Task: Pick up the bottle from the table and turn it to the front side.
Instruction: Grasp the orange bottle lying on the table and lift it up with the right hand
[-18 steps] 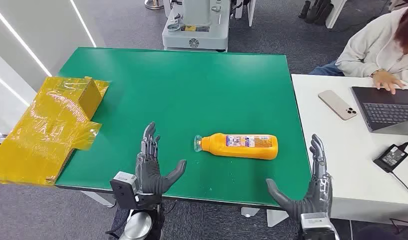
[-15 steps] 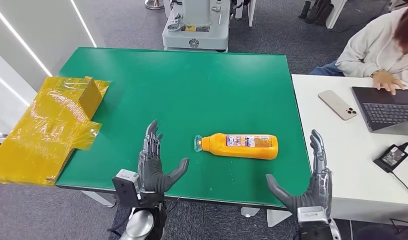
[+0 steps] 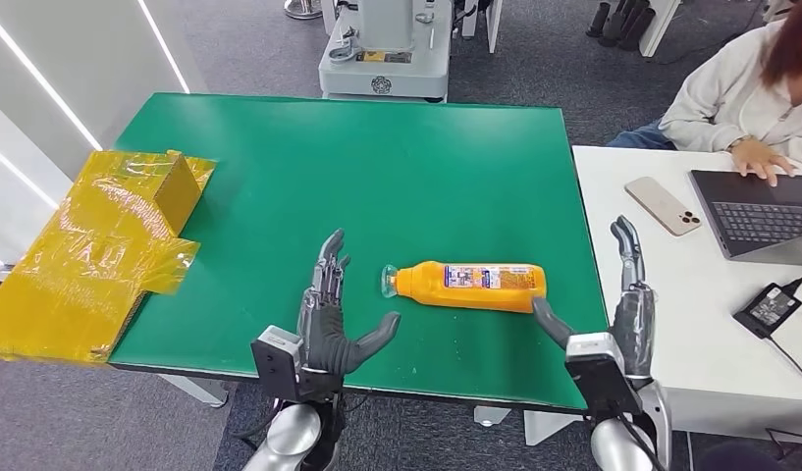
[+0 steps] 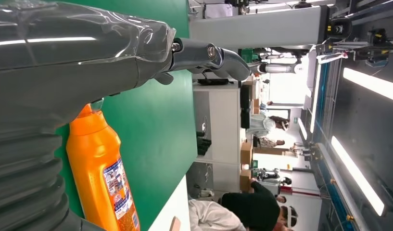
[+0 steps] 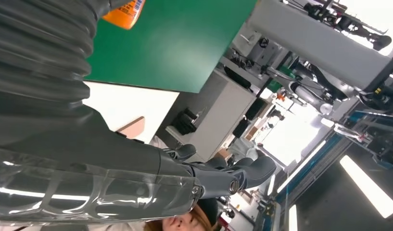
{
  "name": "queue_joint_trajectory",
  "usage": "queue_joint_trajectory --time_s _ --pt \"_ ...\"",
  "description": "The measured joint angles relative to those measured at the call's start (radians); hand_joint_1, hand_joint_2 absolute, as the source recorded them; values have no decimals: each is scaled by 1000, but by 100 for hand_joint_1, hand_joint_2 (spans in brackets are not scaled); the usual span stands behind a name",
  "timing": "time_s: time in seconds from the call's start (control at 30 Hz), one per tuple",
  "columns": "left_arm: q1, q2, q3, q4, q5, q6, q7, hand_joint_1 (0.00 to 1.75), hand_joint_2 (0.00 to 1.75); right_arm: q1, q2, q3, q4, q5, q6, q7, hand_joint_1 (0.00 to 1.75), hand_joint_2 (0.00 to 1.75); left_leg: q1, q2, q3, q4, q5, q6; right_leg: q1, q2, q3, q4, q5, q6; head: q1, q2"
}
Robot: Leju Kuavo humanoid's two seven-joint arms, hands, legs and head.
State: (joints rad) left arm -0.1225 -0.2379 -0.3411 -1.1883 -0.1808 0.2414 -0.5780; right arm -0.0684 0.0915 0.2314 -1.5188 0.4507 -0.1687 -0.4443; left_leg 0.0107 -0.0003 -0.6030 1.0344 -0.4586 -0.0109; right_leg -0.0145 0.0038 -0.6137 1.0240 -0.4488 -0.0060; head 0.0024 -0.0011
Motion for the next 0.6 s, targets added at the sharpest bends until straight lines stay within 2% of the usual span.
queue_joint_trajectory --time_s 0.17,0.3,0.6 --pt "-46 -7 -26 59 12 -20 -12 0 175 -163 -23 5 189 43 63 89 0 175 0 0 0 0 2 1 0 0 0 0 2 -1 0 0" --pt "-77 -12 -40 100 19 -20 -17 0 175 -302 -27 28 361 87 88 115 0 175 0 0 0 0 3 0 0 0 0 0 2 -1 0 0" --pt "-119 -14 -44 165 37 -14 -26 0 175 -529 -35 164 718 205 201 179 0 175 0 0 0 0 3 0 0 0 -1 1 2 -2 0 0"
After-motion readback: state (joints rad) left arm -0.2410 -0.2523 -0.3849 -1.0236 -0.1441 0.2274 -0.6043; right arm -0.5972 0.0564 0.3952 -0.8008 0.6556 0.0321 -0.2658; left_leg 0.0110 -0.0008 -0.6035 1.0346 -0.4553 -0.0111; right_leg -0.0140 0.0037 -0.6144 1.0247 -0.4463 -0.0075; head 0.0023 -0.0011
